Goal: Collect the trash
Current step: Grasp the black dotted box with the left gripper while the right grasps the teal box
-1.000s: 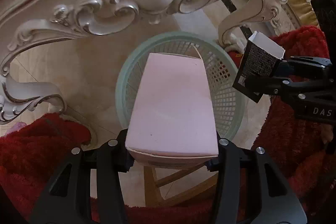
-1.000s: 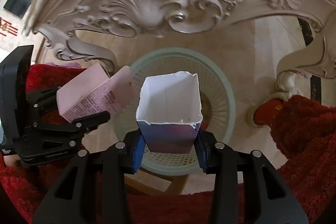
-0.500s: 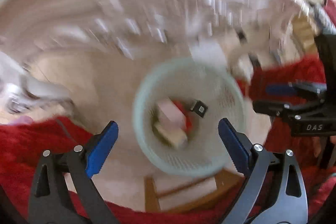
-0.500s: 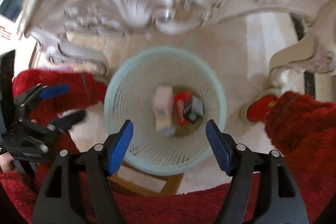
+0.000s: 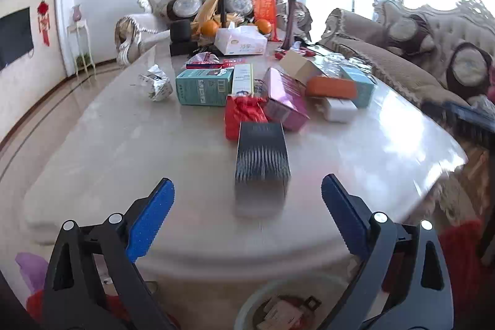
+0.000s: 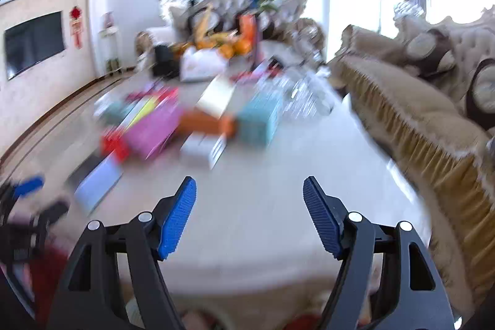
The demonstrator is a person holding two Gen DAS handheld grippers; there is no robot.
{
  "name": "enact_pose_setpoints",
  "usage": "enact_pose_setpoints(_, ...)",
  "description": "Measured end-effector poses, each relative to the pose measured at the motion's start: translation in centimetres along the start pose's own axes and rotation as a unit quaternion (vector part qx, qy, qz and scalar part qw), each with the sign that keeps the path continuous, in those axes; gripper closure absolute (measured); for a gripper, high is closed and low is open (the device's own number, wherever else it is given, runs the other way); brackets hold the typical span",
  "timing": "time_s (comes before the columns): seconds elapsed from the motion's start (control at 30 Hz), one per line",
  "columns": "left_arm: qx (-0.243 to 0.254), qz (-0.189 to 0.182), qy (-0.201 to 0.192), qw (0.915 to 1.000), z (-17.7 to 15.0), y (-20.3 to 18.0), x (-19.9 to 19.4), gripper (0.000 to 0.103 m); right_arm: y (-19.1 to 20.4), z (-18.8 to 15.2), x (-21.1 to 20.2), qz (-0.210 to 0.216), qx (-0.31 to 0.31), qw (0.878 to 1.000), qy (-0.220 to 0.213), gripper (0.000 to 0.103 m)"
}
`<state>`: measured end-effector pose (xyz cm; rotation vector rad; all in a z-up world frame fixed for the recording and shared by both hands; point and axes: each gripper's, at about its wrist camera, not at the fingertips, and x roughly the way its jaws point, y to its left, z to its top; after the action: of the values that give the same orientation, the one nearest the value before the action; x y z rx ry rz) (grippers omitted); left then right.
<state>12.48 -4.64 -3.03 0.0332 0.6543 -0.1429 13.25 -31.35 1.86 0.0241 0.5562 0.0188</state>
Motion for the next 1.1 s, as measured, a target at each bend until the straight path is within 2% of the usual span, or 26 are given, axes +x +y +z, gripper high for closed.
enact_pose_setpoints(0.07,-0.009,0.007,0.009,0.9999,1.0,-0.1,1.8,0.010,-0.3,2.0,2.4,-0.008,0.004,1.000,-0.003,0.033)
enact_pose_setpoints(0.13,-0.010,0.015,0.014,0.9997,1.6,-0.4,2.7,0.010,-0.1,3.9,5.8,-0.027,0.000,1.000,0.014,0.033)
enact_pose_setpoints(0.23,-0.014,0.025,0.021,0.9994,2.1,-0.6,3.9,0.010,0.2,5.0,9.6,-0.044,0.008,0.998,0.047,0.033)
enact_pose_setpoints(0.4,-0.025,0.033,0.032,0.9986,2.4,-0.4,5.2,0.010,1.0,4.9,13.4,-0.070,-0.001,0.994,0.081,0.033)
enact_pose_setpoints(0.53,-0.026,0.042,0.043,0.9979,2.4,0.1,6.1,0.010,0.4,4.8,15.1,-0.063,0.008,0.992,0.110,0.033)
enact_pose_setpoints(0.67,-0.047,0.025,0.054,0.9971,1.9,1.1,6.7,0.010,0.1,4.5,14.8,-0.064,0.002,0.992,0.110,0.033)
enact_pose_setpoints(0.77,-0.055,0.046,0.061,0.9955,1.6,1.5,7.2,0.010,-0.3,4.2,14.6,-0.059,-0.001,0.992,0.109,0.033)
enact_pose_setpoints(0.87,-0.043,0.045,0.057,0.9964,1.7,1.2,7.2,0.010,-0.7,4.3,14.9,-0.047,0.009,0.992,0.118,0.034)
enact_pose_setpoints(0.9,-0.039,0.037,0.051,0.9973,1.6,1.1,7.0,0.010,-0.8,4.4,15.1,-0.043,0.012,0.992,0.120,0.035)
enact_pose_setpoints(0.97,-0.031,0.020,0.055,0.9978,1.4,0.9,7.0,0.011,-1.0,4.2,15.0,-0.023,0.025,0.992,0.126,0.058)
enact_pose_setpoints(1.0,-0.022,0.030,0.056,0.9978,1.4,0.7,7.0,0.016,-1.2,4.1,14.7,-0.022,0.032,0.992,0.124,0.058)
enact_pose_setpoints(1.03,-0.010,0.045,0.051,0.9977,1.3,0.5,6.8,0.043,-1.4,4.0,14.4,-0.019,0.040,0.992,0.122,0.058)
enact_pose_setpoints(1.07,-0.010,0.044,0.044,0.9980,1.3,0.7,6.6,0.062,-1.7,3.7,13.9,-0.009,0.052,0.992,0.117,0.058)
enact_pose_setpoints(1.1,-0.021,0.031,0.044,0.9983,1.3,1.0,6.5,0.062,-1.9,3.6,13.6,-0.004,0.059,0.992,0.113,0.058)
